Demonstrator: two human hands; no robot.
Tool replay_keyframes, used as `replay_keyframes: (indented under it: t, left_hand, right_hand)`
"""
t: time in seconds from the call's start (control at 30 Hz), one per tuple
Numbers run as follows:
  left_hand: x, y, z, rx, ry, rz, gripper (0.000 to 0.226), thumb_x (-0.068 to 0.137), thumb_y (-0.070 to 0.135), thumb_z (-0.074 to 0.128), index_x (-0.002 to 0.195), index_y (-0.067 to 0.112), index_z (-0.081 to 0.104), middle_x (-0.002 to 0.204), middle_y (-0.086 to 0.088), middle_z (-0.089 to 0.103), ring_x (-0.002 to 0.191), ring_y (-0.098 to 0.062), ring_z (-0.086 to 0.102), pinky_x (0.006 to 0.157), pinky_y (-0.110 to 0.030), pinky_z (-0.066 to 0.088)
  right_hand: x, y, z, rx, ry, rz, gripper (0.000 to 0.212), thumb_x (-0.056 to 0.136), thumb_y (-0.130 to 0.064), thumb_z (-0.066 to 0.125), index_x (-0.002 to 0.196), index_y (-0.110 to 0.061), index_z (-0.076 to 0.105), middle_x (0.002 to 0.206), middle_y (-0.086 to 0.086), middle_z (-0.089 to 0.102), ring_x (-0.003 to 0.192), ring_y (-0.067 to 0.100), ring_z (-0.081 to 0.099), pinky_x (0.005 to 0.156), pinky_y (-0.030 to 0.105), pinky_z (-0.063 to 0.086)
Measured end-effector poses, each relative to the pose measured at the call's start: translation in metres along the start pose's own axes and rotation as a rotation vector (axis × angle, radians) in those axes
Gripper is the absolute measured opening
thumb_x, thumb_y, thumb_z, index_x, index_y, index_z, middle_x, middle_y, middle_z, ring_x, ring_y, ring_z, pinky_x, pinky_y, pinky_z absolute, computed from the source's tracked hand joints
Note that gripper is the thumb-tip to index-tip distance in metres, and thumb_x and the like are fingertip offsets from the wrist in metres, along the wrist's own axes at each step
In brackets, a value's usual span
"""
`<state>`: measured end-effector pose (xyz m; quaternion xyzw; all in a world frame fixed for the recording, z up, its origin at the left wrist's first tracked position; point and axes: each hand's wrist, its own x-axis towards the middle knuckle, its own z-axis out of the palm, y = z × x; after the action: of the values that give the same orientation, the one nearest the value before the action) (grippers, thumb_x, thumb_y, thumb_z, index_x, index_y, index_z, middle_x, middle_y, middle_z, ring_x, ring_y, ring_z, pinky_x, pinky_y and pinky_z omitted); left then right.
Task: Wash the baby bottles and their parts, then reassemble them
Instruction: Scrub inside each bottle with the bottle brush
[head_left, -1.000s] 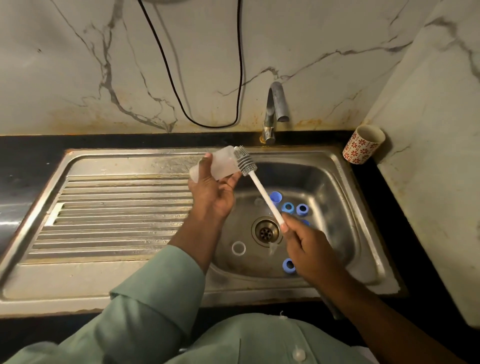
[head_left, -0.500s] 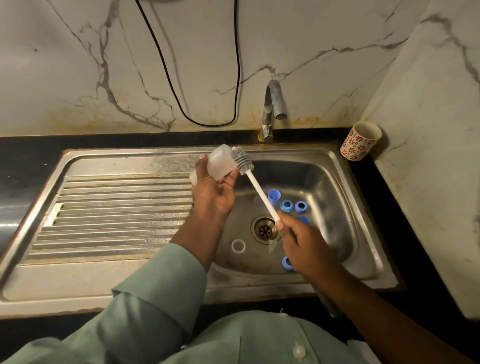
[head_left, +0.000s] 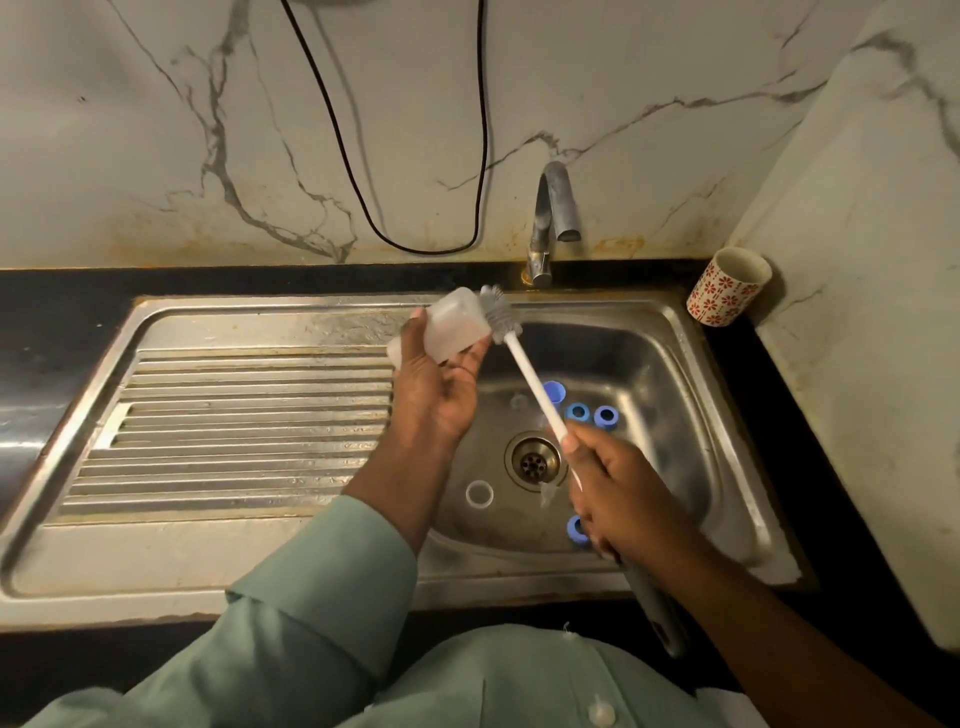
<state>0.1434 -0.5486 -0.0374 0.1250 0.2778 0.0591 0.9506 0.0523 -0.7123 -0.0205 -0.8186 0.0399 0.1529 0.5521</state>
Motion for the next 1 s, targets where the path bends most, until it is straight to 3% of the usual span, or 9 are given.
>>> replay_keyframes:
  t: [0.33, 0.43, 0.5, 0.57, 0.67, 0.77, 0.93, 1.0]
  left_hand:
    - [0.0, 0.006, -0.008, 0.22, -0.214, 0.06, 0.081, 0.079, 0.011, 0.073, 0.15, 0.009, 0.033, 0.145, -0.026, 0.049, 0.127, -0.041, 0.056, 0.092, -0.048, 0.058]
    - [-0.006, 0.001, -0.01, 0.421, -0.263, 0.079, 0.074, 0.079, 0.007, 0.074, 0.144, 0.009, 0.038, 0.141, -0.025, 0.051, 0.126, -0.041, 0.056, 0.089, -0.049, 0.059]
    - [-0.003, 0.014, -0.011, 0.605, -0.296, 0.159, 0.061, 0.076, 0.006, 0.076, 0.129, 0.014, 0.048, 0.136, -0.021, 0.052, 0.124, -0.04, 0.057, 0.082, -0.047, 0.06]
    - [0.001, 0.027, -0.012, 0.861, -0.431, 0.208, 0.054, 0.072, 0.004, 0.083, 0.116, 0.016, 0.053, 0.132, -0.017, 0.054, 0.124, -0.038, 0.057, 0.079, -0.045, 0.06]
    - [0.0, 0.025, -0.018, 1.327, -0.613, 0.335, 0.058, 0.066, 0.014, 0.09, 0.114, 0.016, 0.057, 0.124, -0.006, 0.063, 0.118, -0.023, 0.061, 0.086, -0.046, 0.06]
    - [0.005, 0.024, -0.029, 1.383, -0.496, 0.569, 0.056, 0.069, 0.015, 0.09, 0.114, 0.019, 0.058, 0.118, -0.002, 0.062, 0.11, -0.016, 0.063, 0.085, -0.048, 0.061]
    - [0.006, 0.014, -0.042, 1.318, -0.307, 0.634, 0.055, 0.064, 0.039, 0.09, 0.109, 0.023, 0.063, 0.105, 0.009, 0.067, 0.099, -0.01, 0.067, 0.082, -0.045, 0.061]
    - [0.006, 0.013, -0.041, 1.188, -0.207, 0.639, 0.057, 0.061, 0.046, 0.087, 0.106, 0.02, 0.065, 0.103, 0.002, 0.07, 0.097, -0.017, 0.07, 0.083, -0.05, 0.061]
  right_hand:
    - [-0.004, -0.007, -0.019, 0.172, -0.069, 0.086, 0.025, 0.103, -0.031, 0.038, 0.109, -0.03, 0.062, 0.048, -0.001, 0.041, 0.033, 0.009, 0.032, 0.034, 0.017, 0.03]
    - [0.001, -0.013, -0.025, 0.232, -0.057, 0.131, 0.026, 0.104, -0.03, 0.037, 0.111, -0.025, 0.061, 0.049, -0.001, 0.042, 0.033, 0.009, 0.032, 0.035, 0.016, 0.029]
    - [-0.004, -0.009, -0.03, 0.208, -0.077, 0.126, 0.025, 0.103, -0.032, 0.038, 0.11, -0.025, 0.062, 0.05, -0.001, 0.043, 0.033, 0.01, 0.033, 0.036, 0.016, 0.03]
    - [-0.005, -0.006, -0.036, 0.195, -0.079, 0.148, 0.025, 0.103, -0.033, 0.039, 0.109, -0.026, 0.062, 0.051, 0.001, 0.043, 0.033, 0.01, 0.033, 0.037, 0.017, 0.03]
    - [-0.002, -0.008, -0.041, 0.183, -0.113, 0.185, 0.026, 0.103, -0.033, 0.039, 0.106, -0.03, 0.065, 0.052, 0.002, 0.043, 0.035, 0.01, 0.032, 0.037, 0.017, 0.03]
    - [-0.009, -0.005, -0.038, 0.119, -0.14, 0.142, 0.026, 0.102, -0.033, 0.04, 0.102, -0.034, 0.066, 0.051, 0.003, 0.043, 0.033, 0.01, 0.033, 0.036, 0.016, 0.03]
    - [-0.003, 0.005, -0.03, -0.225, 0.006, -0.002, 0.026, 0.102, -0.027, 0.041, 0.109, -0.016, 0.063, 0.05, -0.005, 0.043, 0.034, 0.004, 0.038, 0.038, 0.019, 0.036]
    - [-0.007, 0.008, -0.023, -0.347, 0.018, -0.12, 0.027, 0.101, -0.026, 0.044, 0.117, -0.018, 0.064, 0.055, -0.009, 0.051, 0.046, -0.002, 0.052, 0.047, 0.008, 0.038]
